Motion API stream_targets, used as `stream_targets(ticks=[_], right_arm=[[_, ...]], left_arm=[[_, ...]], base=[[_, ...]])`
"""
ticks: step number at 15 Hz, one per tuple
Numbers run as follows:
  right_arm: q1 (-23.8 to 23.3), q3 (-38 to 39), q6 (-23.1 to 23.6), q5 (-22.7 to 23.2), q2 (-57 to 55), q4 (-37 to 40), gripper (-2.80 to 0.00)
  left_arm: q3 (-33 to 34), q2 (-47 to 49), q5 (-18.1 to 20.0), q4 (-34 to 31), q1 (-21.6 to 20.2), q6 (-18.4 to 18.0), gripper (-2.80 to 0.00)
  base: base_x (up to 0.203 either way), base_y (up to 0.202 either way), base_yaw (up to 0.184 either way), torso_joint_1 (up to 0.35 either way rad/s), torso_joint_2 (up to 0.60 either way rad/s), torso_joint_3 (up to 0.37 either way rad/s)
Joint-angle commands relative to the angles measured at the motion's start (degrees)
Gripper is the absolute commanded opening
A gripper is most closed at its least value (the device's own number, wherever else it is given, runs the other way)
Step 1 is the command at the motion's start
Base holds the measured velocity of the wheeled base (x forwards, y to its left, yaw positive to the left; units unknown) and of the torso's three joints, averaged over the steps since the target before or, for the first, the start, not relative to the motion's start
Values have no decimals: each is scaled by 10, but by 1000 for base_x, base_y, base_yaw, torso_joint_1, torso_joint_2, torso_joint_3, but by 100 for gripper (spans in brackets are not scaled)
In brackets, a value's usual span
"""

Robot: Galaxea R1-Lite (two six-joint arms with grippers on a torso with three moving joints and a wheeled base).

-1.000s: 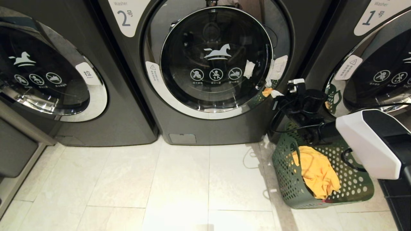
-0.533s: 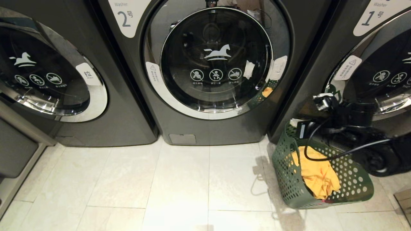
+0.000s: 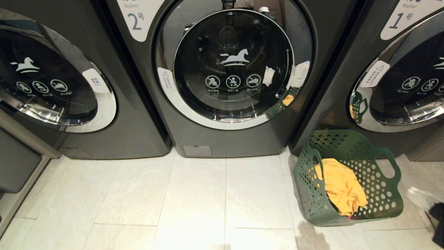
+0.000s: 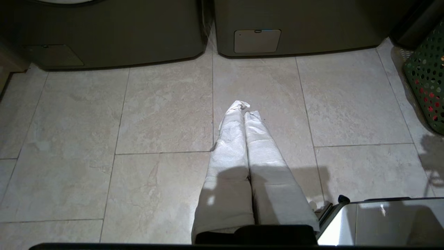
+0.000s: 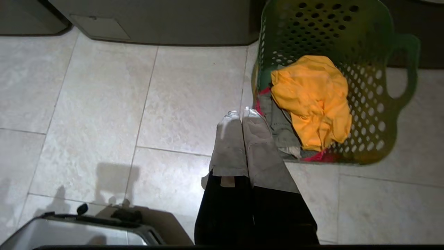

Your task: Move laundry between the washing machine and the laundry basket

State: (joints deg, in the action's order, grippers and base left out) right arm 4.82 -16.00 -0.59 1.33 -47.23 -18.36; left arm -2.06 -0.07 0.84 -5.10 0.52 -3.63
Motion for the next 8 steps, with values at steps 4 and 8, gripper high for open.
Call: stream_targets(ticks=[4,8], right_arm=[[3,91,37,-11,314,233,-280],[-36,116,57,-24,271,288,-280]], left_arm=[[0,0,-3,2,0,0,-280],[0,0,-1,0,0,-1,-280]], base=[[0,0,0,0,0,0],[0,0,0,0,0,0]])
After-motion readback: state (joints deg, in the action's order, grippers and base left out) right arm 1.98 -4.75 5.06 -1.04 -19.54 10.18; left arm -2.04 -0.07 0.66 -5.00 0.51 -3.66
